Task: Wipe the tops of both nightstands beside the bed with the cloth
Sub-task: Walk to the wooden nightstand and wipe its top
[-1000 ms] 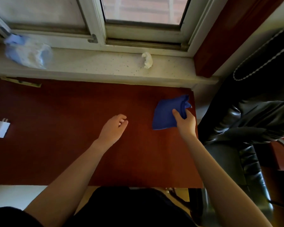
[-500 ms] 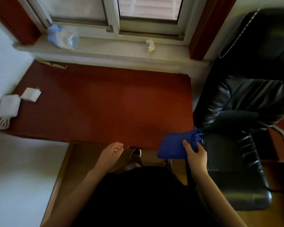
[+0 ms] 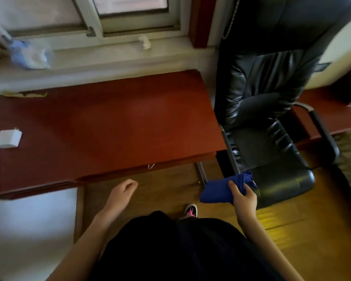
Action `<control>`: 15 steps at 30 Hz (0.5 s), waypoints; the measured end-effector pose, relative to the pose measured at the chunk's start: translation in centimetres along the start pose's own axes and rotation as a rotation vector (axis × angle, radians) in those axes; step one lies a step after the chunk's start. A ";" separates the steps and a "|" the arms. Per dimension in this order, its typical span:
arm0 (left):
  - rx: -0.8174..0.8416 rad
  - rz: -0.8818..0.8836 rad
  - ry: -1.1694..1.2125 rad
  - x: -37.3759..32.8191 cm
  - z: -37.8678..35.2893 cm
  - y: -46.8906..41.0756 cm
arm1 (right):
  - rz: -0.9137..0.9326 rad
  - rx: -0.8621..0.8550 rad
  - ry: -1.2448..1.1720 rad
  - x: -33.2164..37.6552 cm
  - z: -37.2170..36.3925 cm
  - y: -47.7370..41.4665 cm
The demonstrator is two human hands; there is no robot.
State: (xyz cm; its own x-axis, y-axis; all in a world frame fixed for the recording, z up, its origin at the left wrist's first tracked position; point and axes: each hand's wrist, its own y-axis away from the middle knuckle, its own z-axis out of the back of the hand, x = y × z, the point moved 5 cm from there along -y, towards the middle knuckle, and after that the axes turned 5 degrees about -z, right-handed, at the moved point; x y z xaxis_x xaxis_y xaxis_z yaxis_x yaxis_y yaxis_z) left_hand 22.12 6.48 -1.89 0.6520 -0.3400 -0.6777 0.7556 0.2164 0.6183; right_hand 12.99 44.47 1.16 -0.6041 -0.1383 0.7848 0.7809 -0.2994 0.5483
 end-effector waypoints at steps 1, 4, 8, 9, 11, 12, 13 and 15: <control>0.007 -0.031 -0.037 -0.1 0.4 -0.2 | -0.009 -0.027 -0.035 -0.6 0.3 1.0; 0.069 -0.085 -0.107 0.4 1.5 -0.2 | -0.028 -0.109 -0.150 -2.7 1.0 5.0; 0.187 -0.096 -0.190 2.8 2.9 0.5 | -0.060 -0.214 -0.231 -6.5 1.5 11.5; 0.210 -0.101 -0.221 3.7 3.1 0.9 | -0.074 -0.244 -0.244 -7.8 1.6 13.1; 0.242 -0.114 -0.283 5.7 3.3 1.6 | -0.108 -0.309 -0.265 -10.3 2.1 16.3; 0.256 -0.114 -0.301 6.8 3.3 1.9 | -0.132 -0.343 -0.272 -11.8 2.5 17.8; 0.276 -0.108 -0.319 7.8 3.2 2.3 | -0.164 -0.378 -0.282 -13.3 3.0 19.3; 0.327 -0.102 -0.376 9.1 2.6 3.0 | -0.223 -0.459 -0.317 -16.2 4.1 22.4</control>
State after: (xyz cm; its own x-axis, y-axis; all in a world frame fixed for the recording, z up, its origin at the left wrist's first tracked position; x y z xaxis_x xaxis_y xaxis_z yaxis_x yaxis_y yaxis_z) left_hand 30.16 1.63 -5.18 0.4624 -0.6638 -0.5878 0.7155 -0.1122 0.6895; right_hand 40.93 43.86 1.85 -0.6134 0.2421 0.7518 0.4492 -0.6760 0.5842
